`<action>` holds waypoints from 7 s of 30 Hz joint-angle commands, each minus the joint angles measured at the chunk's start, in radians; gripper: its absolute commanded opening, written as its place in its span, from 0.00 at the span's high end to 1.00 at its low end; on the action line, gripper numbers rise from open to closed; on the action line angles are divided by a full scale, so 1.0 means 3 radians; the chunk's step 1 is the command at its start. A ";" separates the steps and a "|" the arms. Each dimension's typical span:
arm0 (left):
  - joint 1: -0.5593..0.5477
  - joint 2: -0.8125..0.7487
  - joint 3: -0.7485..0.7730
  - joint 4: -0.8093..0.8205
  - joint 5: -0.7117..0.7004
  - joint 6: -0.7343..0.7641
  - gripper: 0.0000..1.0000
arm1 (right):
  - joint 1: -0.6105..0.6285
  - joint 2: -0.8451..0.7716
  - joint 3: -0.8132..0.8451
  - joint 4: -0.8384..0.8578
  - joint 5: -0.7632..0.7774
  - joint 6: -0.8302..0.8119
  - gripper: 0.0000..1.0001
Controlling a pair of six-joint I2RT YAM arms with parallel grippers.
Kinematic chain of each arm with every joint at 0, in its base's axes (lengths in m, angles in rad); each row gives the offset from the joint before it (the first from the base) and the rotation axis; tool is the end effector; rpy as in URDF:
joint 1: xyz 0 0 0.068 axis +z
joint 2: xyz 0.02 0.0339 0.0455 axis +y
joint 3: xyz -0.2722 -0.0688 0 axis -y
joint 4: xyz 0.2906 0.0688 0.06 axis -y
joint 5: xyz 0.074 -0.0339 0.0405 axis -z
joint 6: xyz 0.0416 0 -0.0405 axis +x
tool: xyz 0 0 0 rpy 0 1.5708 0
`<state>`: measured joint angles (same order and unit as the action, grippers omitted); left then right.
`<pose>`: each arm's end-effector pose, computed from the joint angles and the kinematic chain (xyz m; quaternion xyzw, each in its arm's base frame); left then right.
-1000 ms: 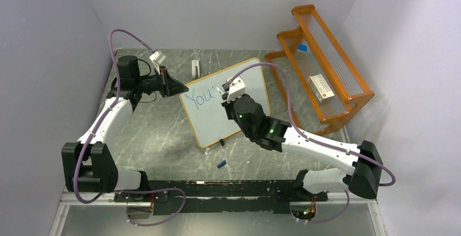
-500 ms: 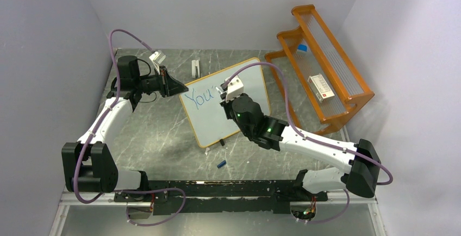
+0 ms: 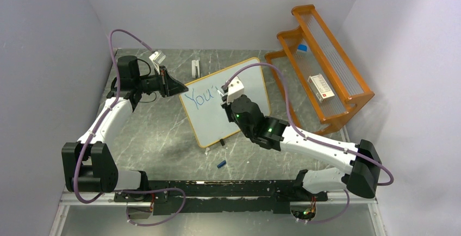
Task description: Write a sentence on the whiteboard
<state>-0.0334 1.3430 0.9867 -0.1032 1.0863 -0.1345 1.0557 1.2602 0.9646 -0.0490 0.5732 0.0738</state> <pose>0.3341 -0.0480 0.2921 0.2355 0.7401 -0.4754 0.4132 0.1846 0.2803 0.3086 -0.2264 0.7685 0.1001 0.5900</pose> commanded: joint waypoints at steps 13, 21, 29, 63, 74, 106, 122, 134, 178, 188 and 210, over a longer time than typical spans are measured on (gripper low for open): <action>0.0070 0.0016 0.0003 0.0036 0.0023 0.0149 0.95 | -0.0015 -0.0133 -0.0003 -0.0411 -0.0093 0.0209 1.00; 0.0070 0.0020 0.0007 0.0030 0.0030 0.0156 0.95 | -0.0017 -0.0114 0.0012 -0.0436 -0.0104 0.0211 1.00; 0.0071 0.0033 0.0015 0.0015 0.0026 0.0166 0.95 | -0.0016 -0.0102 0.0036 -0.0477 -0.0117 0.0209 1.00; 0.0070 0.0059 0.0024 0.0003 0.0049 0.0170 0.95 | -0.0129 -0.0103 0.0071 -0.0056 -0.0195 0.0104 1.00; 0.0070 0.0062 0.0030 -0.0009 0.0054 0.0183 0.95 | -0.0129 -0.0060 0.0068 -0.0090 -0.0180 0.0106 1.00; 0.0070 0.0073 0.0044 -0.0035 0.0063 0.0211 0.95 | -0.0281 -0.0056 0.0081 0.0001 -0.0162 0.0128 1.00; 0.0070 0.0055 0.0041 -0.0059 0.0044 0.0228 0.95 | -0.0282 -0.0299 -0.0014 -0.0095 -0.0216 0.0206 1.00; 0.0073 0.0065 0.0044 -0.0050 0.0053 0.0219 0.95 | -0.0292 -0.0316 -0.0146 -0.0182 -0.0283 0.0304 1.00; 0.0075 0.0084 0.0052 -0.0049 0.0123 0.0231 0.95 | -0.0472 -0.0154 -0.0002 0.0020 -0.0271 0.0148 1.00; 0.0074 0.0086 0.0063 -0.0055 0.0122 0.0233 0.95 | -0.0472 -0.0095 0.0106 -0.0009 -0.0414 0.0125 1.00; 0.0076 0.0079 0.0070 -0.0072 0.0107 0.0251 0.95 | -0.0389 -0.0166 0.0004 -0.0345 -0.0534 0.0225 1.00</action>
<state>-0.0231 1.3579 0.9867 -0.1089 1.1152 -0.1181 0.9325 1.2198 0.9745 -0.1093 0.4252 0.1314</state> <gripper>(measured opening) 0.086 0.168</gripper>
